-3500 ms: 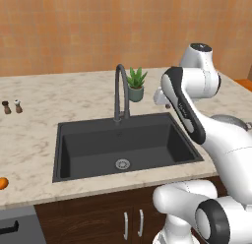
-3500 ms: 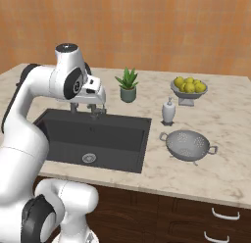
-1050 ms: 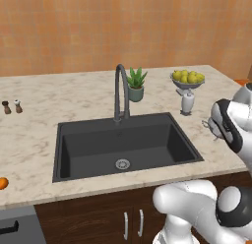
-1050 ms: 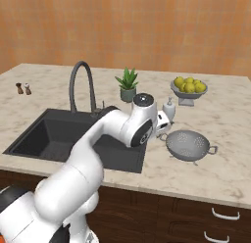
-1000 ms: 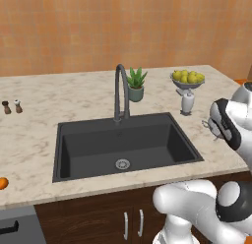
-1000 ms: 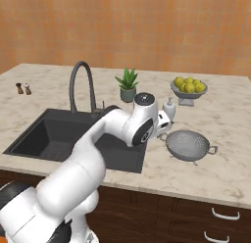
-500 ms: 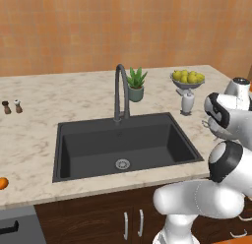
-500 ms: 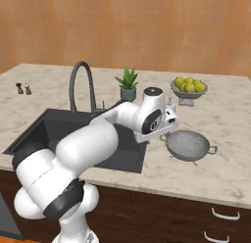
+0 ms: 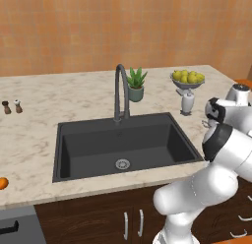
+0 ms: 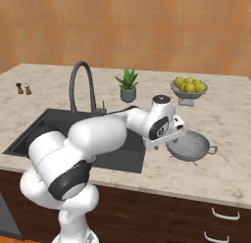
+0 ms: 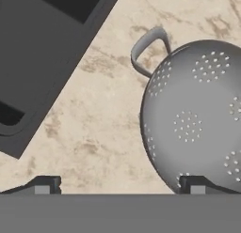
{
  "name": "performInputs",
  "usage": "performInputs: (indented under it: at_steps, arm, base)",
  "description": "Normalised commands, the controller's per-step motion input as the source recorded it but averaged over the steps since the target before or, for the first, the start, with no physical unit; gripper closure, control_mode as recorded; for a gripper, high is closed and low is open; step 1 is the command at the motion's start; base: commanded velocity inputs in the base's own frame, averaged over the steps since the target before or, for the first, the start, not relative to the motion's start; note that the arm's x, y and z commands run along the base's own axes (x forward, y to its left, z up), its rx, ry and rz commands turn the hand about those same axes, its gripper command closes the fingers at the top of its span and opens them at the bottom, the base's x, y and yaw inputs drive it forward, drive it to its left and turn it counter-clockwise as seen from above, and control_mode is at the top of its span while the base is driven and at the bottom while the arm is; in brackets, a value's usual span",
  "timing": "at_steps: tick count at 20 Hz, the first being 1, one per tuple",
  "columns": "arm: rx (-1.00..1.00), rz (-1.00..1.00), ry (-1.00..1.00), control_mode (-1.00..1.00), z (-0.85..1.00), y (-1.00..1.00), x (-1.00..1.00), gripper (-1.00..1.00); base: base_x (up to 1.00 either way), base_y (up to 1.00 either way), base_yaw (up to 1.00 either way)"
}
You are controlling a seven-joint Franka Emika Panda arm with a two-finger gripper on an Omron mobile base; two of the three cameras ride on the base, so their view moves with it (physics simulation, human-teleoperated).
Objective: Put the colander in the sink, put the tangerine in the colander, and turn on the sink faucet and pour water over the colander.
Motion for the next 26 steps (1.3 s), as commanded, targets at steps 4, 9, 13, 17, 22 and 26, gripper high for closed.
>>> performInputs:
  at_steps: [4, 9, 13, 17, 22, 26]
  arm:
    - [-0.04, -0.03, 0.00, -1.00, -0.36, -0.17, 0.21, -1.00]
    - [-0.02, 0.00, 0.01, -1.00, -0.37, -0.18, 0.21, -1.00]
    - [-0.01, 0.00, 0.00, -1.00, -0.24, -0.16, 0.32, -1.00]
    - [0.00, 0.00, 0.00, -1.00, -0.16, -0.22, 0.27, -1.00]
    - [-0.01, 0.00, 0.04, -1.00, -0.32, -0.19, 0.37, -1.00]
    - [-0.01, 0.00, 0.00, -1.00, -0.37, -0.10, 0.27, 1.00]
  base:
    - [0.00, 0.00, 0.00]
    - [0.00, 0.00, 0.00]
    - [0.00, 0.00, 0.00]
    - [0.00, 0.00, 0.00]
    - [0.00, 0.00, 0.00]
    - [0.00, 0.00, 0.00]
